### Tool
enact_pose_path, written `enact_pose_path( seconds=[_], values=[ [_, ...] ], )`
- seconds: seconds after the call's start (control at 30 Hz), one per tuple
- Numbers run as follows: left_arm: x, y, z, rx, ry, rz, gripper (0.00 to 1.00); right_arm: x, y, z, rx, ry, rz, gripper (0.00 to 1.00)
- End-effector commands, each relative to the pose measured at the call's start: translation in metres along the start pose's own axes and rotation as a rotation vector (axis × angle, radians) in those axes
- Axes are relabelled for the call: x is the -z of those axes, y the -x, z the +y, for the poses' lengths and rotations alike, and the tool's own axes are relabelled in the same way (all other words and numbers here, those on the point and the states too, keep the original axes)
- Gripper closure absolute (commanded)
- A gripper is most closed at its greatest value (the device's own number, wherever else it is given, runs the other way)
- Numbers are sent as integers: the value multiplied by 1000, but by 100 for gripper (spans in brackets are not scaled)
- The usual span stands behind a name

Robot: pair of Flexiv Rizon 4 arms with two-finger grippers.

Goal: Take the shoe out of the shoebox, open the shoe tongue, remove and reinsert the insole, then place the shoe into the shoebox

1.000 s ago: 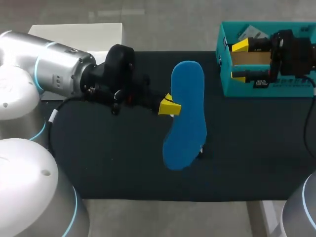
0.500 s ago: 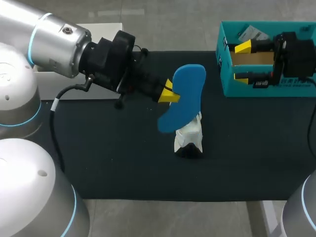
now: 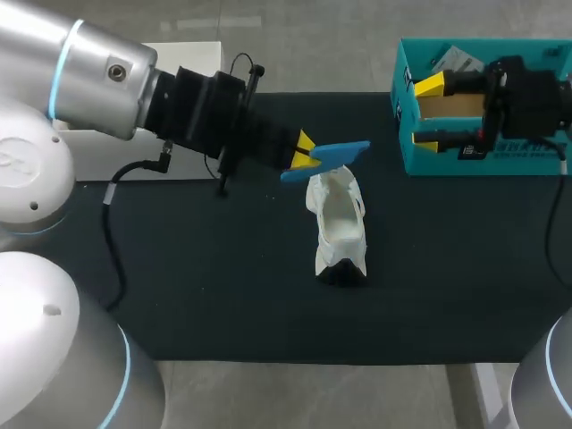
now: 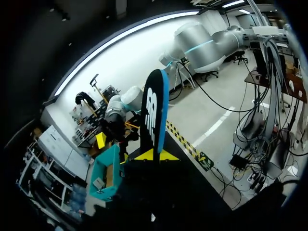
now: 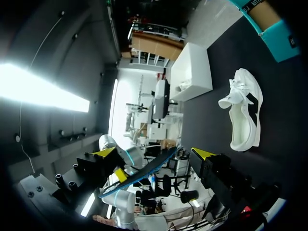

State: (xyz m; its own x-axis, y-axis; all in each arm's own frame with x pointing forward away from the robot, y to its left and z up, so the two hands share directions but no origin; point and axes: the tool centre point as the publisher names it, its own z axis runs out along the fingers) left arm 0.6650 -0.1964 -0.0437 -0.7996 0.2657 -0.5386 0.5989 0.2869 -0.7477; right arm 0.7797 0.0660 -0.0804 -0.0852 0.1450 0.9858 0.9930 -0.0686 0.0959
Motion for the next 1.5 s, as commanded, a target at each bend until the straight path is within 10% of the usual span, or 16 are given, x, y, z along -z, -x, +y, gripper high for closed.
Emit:
enact_pose_path(
  seconds=[0.03, 0.43, 1.1, 1.2, 1.5],
  values=[
    [-12, 10, 11, -810, -157, -206, 100, -5, -1, 4, 3, -17, 29, 0],
    [-25, 32, 18, -1251, -257, -102, 100, -12, -4, 2, -7, -49, 101, 0],
    [-59, 43, 49, -1153, 60, -38, 100, -26, -7, -1, 4, -45, 68, 0],
    [-66, 46, 57, -1115, 119, -61, 100, -29, -5, -2, 2, -30, 62, 32],
    [-81, 51, 55, -1007, 169, -134, 100, -30, 2, 1, -19, 6, 72, 54]
  ],
)
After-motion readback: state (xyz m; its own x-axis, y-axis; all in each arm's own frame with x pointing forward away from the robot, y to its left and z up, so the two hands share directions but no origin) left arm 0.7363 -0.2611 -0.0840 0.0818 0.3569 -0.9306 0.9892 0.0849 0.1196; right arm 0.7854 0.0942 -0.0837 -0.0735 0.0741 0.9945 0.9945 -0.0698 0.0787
